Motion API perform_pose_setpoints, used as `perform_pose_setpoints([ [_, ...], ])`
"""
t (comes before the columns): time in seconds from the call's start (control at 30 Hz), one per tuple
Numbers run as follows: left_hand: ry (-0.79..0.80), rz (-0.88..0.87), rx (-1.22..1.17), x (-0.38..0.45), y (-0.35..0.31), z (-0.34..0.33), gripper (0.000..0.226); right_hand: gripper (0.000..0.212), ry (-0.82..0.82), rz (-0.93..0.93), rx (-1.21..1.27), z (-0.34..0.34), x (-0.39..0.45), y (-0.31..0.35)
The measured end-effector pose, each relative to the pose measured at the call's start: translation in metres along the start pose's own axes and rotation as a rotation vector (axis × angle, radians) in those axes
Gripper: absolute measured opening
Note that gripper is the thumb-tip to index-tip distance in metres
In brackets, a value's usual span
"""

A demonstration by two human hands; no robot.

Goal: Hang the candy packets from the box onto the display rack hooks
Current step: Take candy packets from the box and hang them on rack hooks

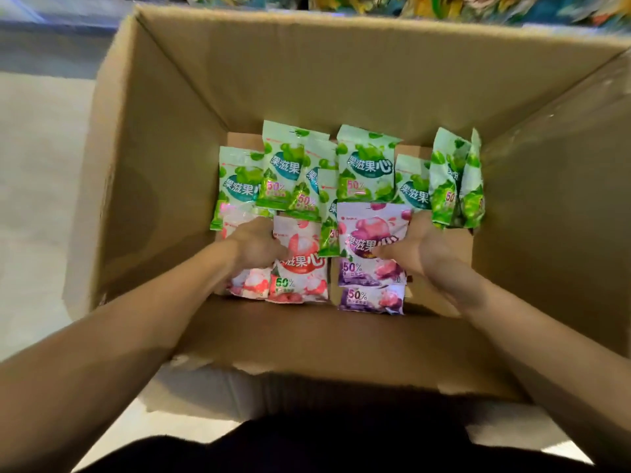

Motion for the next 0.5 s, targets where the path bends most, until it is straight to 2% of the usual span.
perform_pose_setpoints([
  [0.1,0.042,-0.157,-0.071,-0.018,-0.018,0.002,0.016,0.044,0.071,0.130,0.022,0.000,-0.013,0.012],
  [0.2,-0.002,-0.179,-0.161,-0.047,-0.017,0.016,0.028,0.017,0.145,0.159,0.265,0.008,-0.040,0.027],
  [0.3,-0.077,-0.165,-0.446,-0.081,-0.007,0.043,0.035,0.023,0.173,0.178,0.497,0.029,-0.076,0.056],
  [0.37,-0.120,-0.145,-0.645,-0.113,-0.005,0.071,0.034,0.029,0.174,0.187,0.549,0.050,-0.104,0.084],
  [0.5,-0.136,-0.126,-0.993,-0.198,-0.022,0.131,0.025,0.021,0.189,0.290,0.545,0.095,-0.173,0.166],
])
Point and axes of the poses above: each hand's wrist, its own x-axis towards the middle knuckle, its own z-axis out of the back of the hand, y = z × x, the point moved 9 cm from there along x, towards the middle knuckle, and after that the axes turned 14 degrees about x, right-handed, at the moved point
